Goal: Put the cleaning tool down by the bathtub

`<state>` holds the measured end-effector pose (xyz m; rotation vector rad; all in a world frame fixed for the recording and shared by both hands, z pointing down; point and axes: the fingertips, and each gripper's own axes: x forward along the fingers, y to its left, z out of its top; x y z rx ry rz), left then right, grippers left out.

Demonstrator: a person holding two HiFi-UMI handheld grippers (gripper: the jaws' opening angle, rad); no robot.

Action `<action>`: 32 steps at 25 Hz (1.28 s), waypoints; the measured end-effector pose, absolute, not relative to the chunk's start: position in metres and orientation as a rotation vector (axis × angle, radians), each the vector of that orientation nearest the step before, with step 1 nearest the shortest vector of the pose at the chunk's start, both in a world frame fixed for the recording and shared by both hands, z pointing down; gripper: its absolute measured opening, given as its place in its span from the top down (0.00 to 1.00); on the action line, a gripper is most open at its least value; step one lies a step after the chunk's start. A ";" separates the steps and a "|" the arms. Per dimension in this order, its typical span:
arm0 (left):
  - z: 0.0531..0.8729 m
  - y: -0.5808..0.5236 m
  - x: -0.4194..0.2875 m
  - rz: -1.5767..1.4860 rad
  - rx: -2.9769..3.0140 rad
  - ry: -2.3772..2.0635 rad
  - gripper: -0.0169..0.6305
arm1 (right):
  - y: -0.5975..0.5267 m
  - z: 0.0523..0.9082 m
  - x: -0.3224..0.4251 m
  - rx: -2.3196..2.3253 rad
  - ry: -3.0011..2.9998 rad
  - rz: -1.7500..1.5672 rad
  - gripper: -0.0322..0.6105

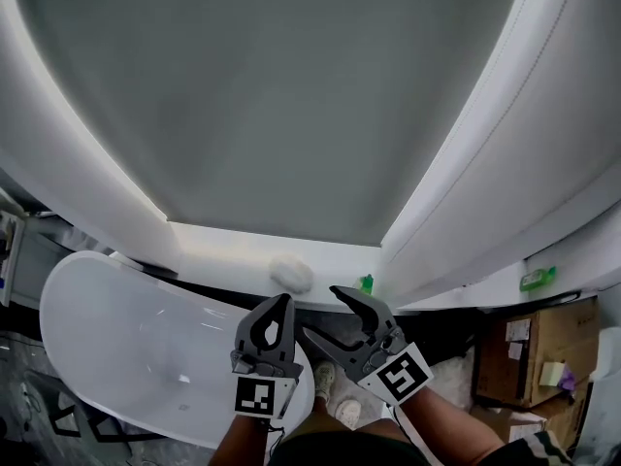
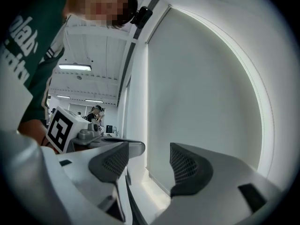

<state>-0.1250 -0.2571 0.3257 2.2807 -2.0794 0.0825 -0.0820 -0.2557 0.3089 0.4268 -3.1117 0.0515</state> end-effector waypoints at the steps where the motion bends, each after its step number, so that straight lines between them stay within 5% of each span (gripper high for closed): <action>1: 0.321 -0.254 -0.118 0.087 2.292 -2.066 0.96 | -0.250 0.298 -0.076 0.428 -3.116 0.018 0.51; 15: 0.267 -0.218 -0.033 0.105 2.391 -1.976 0.96 | -0.198 0.240 0.002 0.442 -3.177 -0.035 0.60; 32: 0.235 -0.191 0.028 0.162 2.521 -1.958 0.96 | -0.175 0.213 0.066 0.532 -3.214 -0.106 0.83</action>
